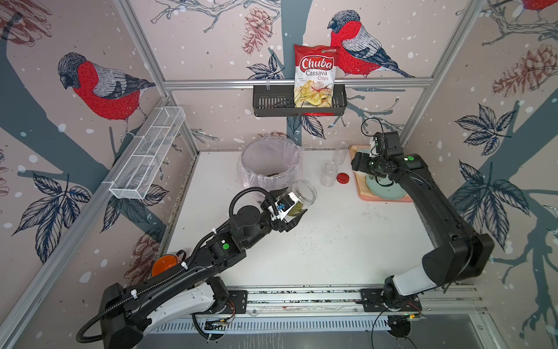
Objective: Empty moldy mung beans from jars
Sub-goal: Place the lid at the center of the board.
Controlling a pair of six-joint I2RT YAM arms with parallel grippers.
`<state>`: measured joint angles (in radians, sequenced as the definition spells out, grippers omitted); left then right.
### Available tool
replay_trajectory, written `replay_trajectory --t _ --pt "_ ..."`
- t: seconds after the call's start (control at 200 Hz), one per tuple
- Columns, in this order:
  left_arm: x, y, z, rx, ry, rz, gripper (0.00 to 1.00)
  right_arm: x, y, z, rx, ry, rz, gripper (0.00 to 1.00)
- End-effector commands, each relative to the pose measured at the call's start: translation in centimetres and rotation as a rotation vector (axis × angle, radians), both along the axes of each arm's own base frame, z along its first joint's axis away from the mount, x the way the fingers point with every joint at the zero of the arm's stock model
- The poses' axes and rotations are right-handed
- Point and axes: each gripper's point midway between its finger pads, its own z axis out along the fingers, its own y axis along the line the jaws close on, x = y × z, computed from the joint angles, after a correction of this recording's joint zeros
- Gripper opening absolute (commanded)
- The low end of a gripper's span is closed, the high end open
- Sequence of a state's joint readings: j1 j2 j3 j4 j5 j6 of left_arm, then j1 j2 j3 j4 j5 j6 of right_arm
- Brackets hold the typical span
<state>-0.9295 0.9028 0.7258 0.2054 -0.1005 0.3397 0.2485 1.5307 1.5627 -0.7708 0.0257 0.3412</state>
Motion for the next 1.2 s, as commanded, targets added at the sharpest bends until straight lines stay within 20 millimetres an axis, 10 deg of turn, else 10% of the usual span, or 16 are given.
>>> replay_trajectory --t 0.0,1.196 --pt "-0.2 0.0 3.8 -0.119 -0.096 -0.013 0.00 0.7 -0.3 -0.9 -0.002 0.001 -0.032 0.82" --pt "-0.8 1.8 5.2 -0.157 -0.148 0.013 0.00 0.6 -0.8 -15.7 -0.125 0.313 -0.105 0.80"
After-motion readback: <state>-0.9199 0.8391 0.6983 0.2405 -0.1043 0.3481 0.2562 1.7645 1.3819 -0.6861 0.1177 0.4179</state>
